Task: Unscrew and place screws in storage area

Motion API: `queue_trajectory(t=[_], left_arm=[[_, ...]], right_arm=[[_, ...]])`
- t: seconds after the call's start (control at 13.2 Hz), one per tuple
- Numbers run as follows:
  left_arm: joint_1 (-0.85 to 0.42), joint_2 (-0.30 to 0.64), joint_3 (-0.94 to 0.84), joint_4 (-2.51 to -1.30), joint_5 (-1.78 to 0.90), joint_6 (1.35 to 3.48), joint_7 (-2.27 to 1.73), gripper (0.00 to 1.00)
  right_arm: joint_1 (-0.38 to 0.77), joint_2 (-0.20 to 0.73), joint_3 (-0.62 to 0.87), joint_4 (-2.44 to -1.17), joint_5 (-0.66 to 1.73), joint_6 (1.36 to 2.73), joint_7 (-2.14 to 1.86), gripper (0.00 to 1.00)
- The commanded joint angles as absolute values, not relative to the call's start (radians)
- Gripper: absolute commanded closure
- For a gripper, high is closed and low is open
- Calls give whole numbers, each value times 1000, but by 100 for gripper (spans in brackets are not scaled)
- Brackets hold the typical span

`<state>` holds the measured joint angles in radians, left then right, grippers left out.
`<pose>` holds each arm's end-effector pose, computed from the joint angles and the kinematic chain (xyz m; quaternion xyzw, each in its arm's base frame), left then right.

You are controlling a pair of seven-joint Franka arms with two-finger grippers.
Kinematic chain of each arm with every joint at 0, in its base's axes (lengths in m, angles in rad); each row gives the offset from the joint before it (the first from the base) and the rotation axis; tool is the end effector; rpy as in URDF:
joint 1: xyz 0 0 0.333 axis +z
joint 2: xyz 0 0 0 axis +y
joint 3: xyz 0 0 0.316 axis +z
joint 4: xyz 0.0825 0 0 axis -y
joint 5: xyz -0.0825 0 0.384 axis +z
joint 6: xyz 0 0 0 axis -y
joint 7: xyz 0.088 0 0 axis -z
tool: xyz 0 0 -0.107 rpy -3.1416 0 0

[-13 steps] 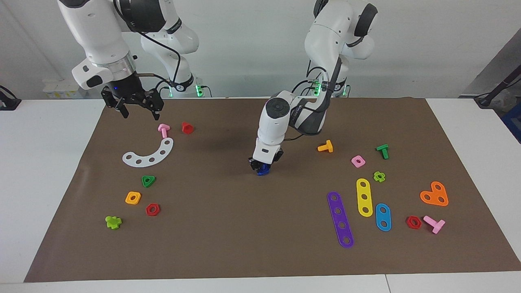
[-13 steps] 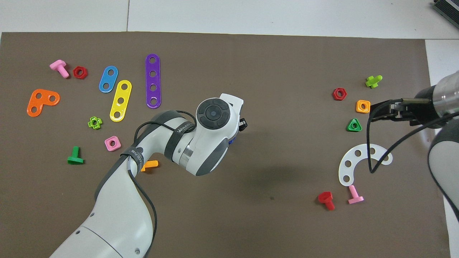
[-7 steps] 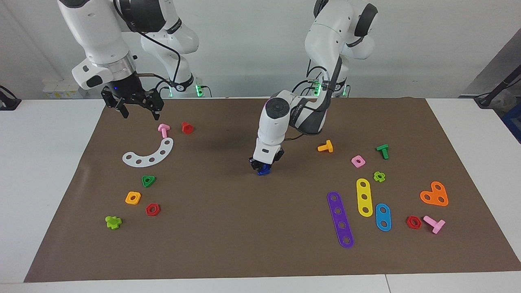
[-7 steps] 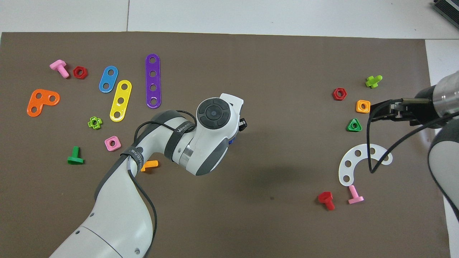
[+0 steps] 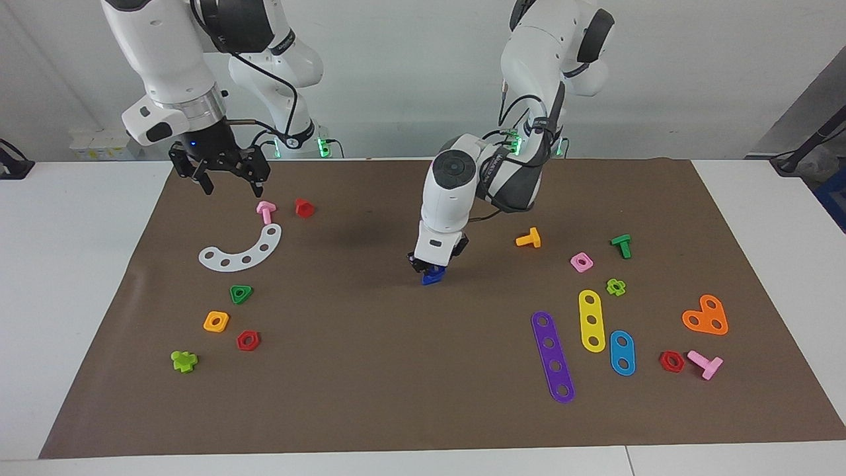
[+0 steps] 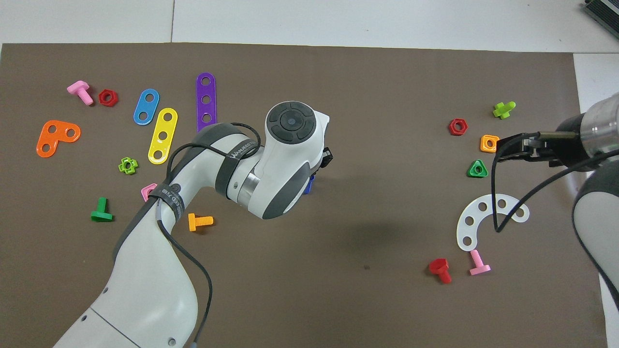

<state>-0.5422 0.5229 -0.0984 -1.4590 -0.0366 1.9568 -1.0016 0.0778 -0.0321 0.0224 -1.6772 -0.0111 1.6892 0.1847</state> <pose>0.5661 -0.4108 0.3801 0.9804 0.1925 -0.0381 0.0199 0.5513 0.0545 0.6022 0.9989 -0.0417 0.0227 0.0027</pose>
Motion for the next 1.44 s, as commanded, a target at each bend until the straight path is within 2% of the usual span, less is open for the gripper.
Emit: queue_trajectory(t=[0.0,0.23,0.3,0.53,0.68,0.91,1.13,1.29,1.36], left_arm=[[-458,523,-109,-1410,-49,1890,-866,96],[-347,482,-104,-1437,-86,1864,-570,97],[-309,474,-106,-1459,-87,1864,-458,100],[-236,439,-101,-1549,-87,1879,-215,100],[-197,410,-98,-1629,-87,1920,-97,100],[-164,351,-97,-1820,-86,2066,12,100],[-155,322,-95,-1905,-77,2111,47,100],[-155,318,-95,-1907,-77,2102,48,1],[-153,319,-94,-1899,-77,2099,48,0]], right_arm=[[124,-57,26,-1739,3,1749,224,6],[228,-2,28,-1744,-9,1808,308,8],[259,23,28,-1744,-9,1851,351,8],[382,118,26,-1740,-12,1936,436,8],[439,187,28,-1735,-12,2015,486,8],[498,282,26,-1718,-14,2132,534,9],[532,360,26,-1690,-17,2184,552,16],[601,460,23,-1636,-62,2189,618,18],[604,484,26,-1611,-113,2197,656,18]])
